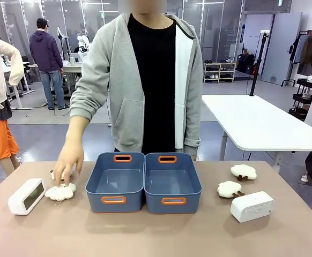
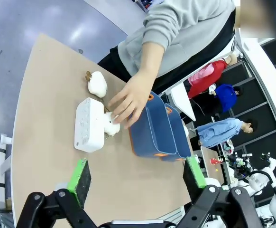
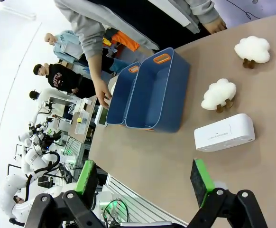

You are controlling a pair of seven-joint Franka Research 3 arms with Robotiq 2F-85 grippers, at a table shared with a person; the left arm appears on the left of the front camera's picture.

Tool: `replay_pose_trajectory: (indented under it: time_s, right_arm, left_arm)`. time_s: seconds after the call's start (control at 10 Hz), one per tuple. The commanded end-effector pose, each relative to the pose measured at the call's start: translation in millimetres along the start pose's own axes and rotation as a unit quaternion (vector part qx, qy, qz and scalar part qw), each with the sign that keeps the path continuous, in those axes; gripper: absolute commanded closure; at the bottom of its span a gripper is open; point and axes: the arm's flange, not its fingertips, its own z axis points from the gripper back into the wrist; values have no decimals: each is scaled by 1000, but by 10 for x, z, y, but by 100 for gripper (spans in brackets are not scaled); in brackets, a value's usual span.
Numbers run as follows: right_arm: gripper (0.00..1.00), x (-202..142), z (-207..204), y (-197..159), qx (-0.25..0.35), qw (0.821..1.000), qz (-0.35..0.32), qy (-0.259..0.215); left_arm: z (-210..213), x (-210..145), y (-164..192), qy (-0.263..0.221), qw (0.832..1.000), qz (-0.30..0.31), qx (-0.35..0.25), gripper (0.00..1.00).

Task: Sort the digital clocks into the basket.
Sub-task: Pick up the Digital clock from the table and place it into the empty Plastic storage basket.

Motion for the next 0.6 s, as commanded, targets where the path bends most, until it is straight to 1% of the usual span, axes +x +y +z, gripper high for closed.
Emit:
replay_pose_trajectory:
  time_s: [0.0, 0.5]
  right_arm:
    - [0, 22, 2, -4, 7, 1000, 3, -4]
    - [0, 22, 2, -4, 7, 1000, 3, -4]
  left_arm:
    - [-9, 18, 30, -3, 1000, -10, -10, 0]
    - [-9, 18, 30, -3, 1000, -10, -10, 0]
